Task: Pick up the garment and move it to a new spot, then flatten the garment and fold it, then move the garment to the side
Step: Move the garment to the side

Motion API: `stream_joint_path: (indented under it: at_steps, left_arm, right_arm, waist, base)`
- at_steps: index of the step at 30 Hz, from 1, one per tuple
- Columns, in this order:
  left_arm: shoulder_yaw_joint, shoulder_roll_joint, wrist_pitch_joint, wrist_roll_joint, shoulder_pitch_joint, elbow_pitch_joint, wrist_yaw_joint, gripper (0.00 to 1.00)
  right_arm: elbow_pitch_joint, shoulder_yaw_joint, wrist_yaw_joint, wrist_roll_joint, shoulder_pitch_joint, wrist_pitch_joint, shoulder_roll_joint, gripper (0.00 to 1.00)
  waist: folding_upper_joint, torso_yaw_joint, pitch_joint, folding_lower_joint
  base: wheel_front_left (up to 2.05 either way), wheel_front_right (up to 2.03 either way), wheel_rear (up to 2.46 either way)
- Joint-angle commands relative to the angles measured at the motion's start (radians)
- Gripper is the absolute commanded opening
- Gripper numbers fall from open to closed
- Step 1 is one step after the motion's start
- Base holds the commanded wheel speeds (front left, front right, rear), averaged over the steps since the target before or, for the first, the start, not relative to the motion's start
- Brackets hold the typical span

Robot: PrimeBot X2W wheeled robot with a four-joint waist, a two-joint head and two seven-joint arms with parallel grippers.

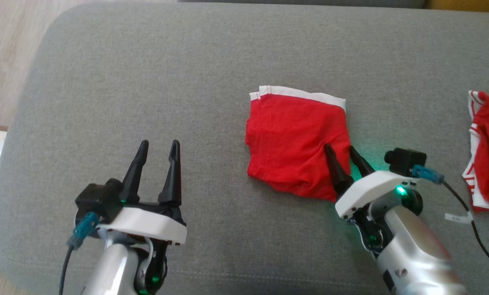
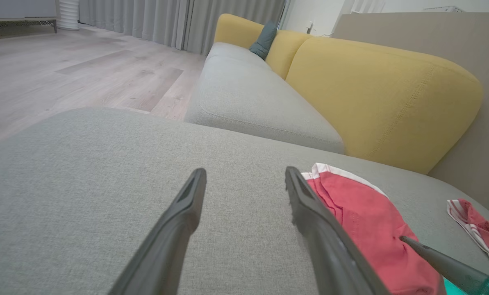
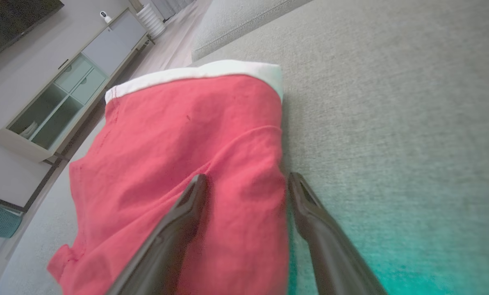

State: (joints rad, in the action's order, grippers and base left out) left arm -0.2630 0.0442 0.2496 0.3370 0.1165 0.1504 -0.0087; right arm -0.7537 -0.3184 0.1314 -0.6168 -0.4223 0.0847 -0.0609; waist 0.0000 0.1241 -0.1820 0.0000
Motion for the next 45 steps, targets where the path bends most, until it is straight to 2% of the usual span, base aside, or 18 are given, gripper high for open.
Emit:
stream_joint_path:
  at_steps: [1, 4, 5, 6, 7, 12, 15, 20, 25, 30, 38, 42, 45]
  left_arm:
    - [0.022, 0.006, 0.012, 0.003, 0.044, -0.033, 0.002, 1.00]
    - [0.018, 0.006, 0.012, 0.002, 0.049, -0.030, 0.003, 1.00]
    - [0.017, 0.006, 0.012, 0.002, 0.050, -0.029, 0.003, 1.00]
    - [0.017, 0.006, 0.012, 0.002, 0.052, -0.028, 0.004, 1.00]
    - [0.017, 0.006, 0.012, 0.002, 0.053, -0.027, 0.005, 1.00]
    - [0.024, 0.006, 0.012, 0.002, 0.050, -0.025, 0.004, 1.00]
    - [0.030, 0.006, 0.012, -0.001, 0.049, -0.024, 0.000, 1.00]
    - [0.023, 0.006, 0.012, -0.007, 0.052, -0.024, -0.008, 1.00]
    - [0.007, 0.006, 0.012, -0.025, 0.062, -0.028, -0.018, 1.00]
    - [-0.006, 0.006, 0.012, -0.032, 0.081, -0.028, -0.022, 1.00]
    - [-0.011, 0.006, 0.012, -0.045, 0.115, -0.022, -0.029, 1.00]
    - [-0.006, 0.006, 0.012, -0.057, 0.133, -0.017, -0.036, 1.00]
    - [-0.002, 0.006, 0.012, -0.065, 0.145, -0.012, -0.042, 1.00]
  right_arm:
    - [0.000, -0.036, -0.001, -0.013, -0.049, 0.006, 0.011, 1.00]
    - [-0.056, -0.069, -0.001, -0.009, -0.081, 0.010, 0.011, 1.00]
    - [-0.073, -0.087, -0.001, 0.006, -0.092, 0.011, 0.011, 0.95]
    - [-0.091, -0.100, -0.001, 0.023, -0.103, 0.017, 0.011, 0.38]
    - [-0.106, -0.110, -0.001, 0.042, -0.114, 0.028, 0.011, 0.00]
    - [-0.181, -0.170, -0.001, 0.230, -0.177, 0.112, 0.001, 0.00]
    - [-0.197, -0.168, -0.001, 0.316, -0.203, 0.149, -0.011, 0.00]
    - [-0.174, -0.166, -0.001, 0.416, -0.218, 0.170, -0.046, 0.00]
    - [-0.092, -0.205, -0.001, 0.481, -0.215, 0.175, -0.127, 0.00]
    - [0.002, -0.295, -0.001, 0.465, -0.235, 0.161, -0.257, 0.00]
    - [0.123, -0.434, -0.001, 0.348, -0.296, 0.052, -0.511, 0.00]
    - [0.131, -0.433, -0.001, 0.286, -0.318, 0.025, -0.601, 0.00]
    - [0.110, -0.409, -0.001, 0.274, -0.331, 0.012, -0.638, 0.00]
  waist:
    - [0.0000, 0.005, -0.008, 0.0000]
    - [0.0000, 0.007, -0.014, 0.0000]
    - [0.0000, 0.007, -0.015, 0.0000]
    - [0.0000, 0.006, -0.017, 0.0000]
    - [0.0000, 0.004, -0.017, 0.0000]
    - [0.0000, -0.026, -0.009, 0.0000]
    - [0.0000, -0.056, 0.002, 0.0000]
    - [0.0000, -0.101, 0.016, 0.0000]
    - [0.0000, -0.170, 0.025, 0.0000]
    - [0.0000, -0.239, 0.013, 0.0000]
    - [0.0000, -0.323, -0.042, 0.0000]
    - [0.0000, -0.344, -0.077, 0.0000]
    - [0.0000, -0.353, -0.098, 0.0000]
  base:
    - [0.00, 0.00, 0.00]
    - [0.00, 0.00, 0.00]
    - [0.00, 0.00, 0.00]
    - [0.00, 0.00, 0.00]
    - [0.00, 0.00, 0.00]
    - [0.00, 0.00, 0.00]
    - [0.00, 0.00, 0.00]
    - [0.00, 0.00, 0.00]
    - [0.00, 0.00, 0.00]
    - [0.00, 0.00, 0.00]
    - [0.00, 0.00, 0.00]
    - [0.00, 0.00, 0.00]
    - [0.00, 0.00, 0.00]
